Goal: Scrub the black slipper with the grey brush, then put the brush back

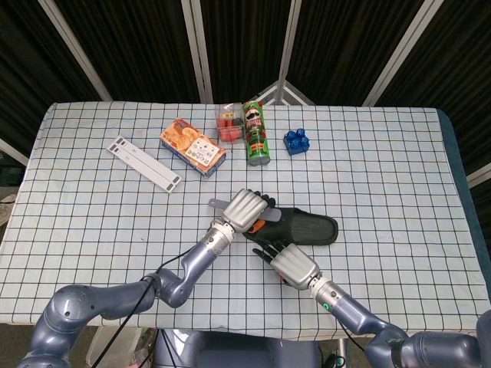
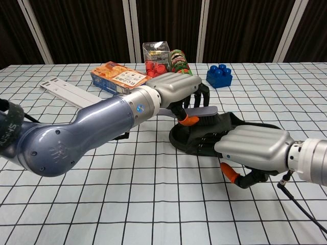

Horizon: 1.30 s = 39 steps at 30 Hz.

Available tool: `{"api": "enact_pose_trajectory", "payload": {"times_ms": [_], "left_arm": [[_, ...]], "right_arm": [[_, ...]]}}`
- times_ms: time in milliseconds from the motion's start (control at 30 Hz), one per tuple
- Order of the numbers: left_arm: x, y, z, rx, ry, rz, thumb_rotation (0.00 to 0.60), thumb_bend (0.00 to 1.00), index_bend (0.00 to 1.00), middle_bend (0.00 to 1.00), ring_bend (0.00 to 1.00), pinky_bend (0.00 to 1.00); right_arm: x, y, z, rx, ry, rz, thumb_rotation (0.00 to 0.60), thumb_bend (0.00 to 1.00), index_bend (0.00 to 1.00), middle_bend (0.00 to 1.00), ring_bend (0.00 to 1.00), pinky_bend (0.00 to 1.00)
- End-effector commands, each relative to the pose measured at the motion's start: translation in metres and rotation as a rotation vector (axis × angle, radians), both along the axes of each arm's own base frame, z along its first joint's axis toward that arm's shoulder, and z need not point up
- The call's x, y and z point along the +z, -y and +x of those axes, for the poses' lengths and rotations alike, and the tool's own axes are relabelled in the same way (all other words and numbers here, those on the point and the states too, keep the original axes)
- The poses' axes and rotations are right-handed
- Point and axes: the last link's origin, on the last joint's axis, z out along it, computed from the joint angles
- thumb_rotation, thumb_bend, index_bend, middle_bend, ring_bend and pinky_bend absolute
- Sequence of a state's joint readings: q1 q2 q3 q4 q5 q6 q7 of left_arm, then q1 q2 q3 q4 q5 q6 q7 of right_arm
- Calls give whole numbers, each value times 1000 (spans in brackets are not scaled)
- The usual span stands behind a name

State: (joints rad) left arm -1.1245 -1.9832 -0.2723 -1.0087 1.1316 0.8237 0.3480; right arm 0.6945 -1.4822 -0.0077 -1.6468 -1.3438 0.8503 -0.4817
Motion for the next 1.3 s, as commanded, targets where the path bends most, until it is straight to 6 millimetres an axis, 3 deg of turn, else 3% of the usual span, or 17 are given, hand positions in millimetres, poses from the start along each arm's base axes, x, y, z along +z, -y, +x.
{"api": "enact_pose_trajectory", "payload": {"times_ms": [33, 267, 700, 900, 1300], "left_arm": [[6, 0, -10, 14, -62, 2, 600, 680, 446, 667, 527, 502], [15, 2, -12, 37, -98, 11, 600, 680, 446, 667, 528, 502], [3, 16, 8, 15, -9, -20, 600, 679, 443, 666, 527, 502], [21, 26, -7, -13, -2, -11, 600, 680, 444, 666, 527, 502], [62, 29, -27, 41, -12, 9, 600, 679, 446, 667, 527, 502]], "right_arm": [[0, -1, 0, 1, -1, 1, 600, 874, 0, 37, 41, 155], [1, 0, -1, -5, 3, -2, 600, 873, 0, 37, 41, 155], [6, 1, -4, -8, -1, -15, 600, 874, 0, 36, 41, 137], [22, 2, -8, 1, 5, -92, 600, 873, 0, 36, 41, 137], [32, -6, -14, -26, -27, -134, 600, 873, 0, 36, 37, 137]]}}
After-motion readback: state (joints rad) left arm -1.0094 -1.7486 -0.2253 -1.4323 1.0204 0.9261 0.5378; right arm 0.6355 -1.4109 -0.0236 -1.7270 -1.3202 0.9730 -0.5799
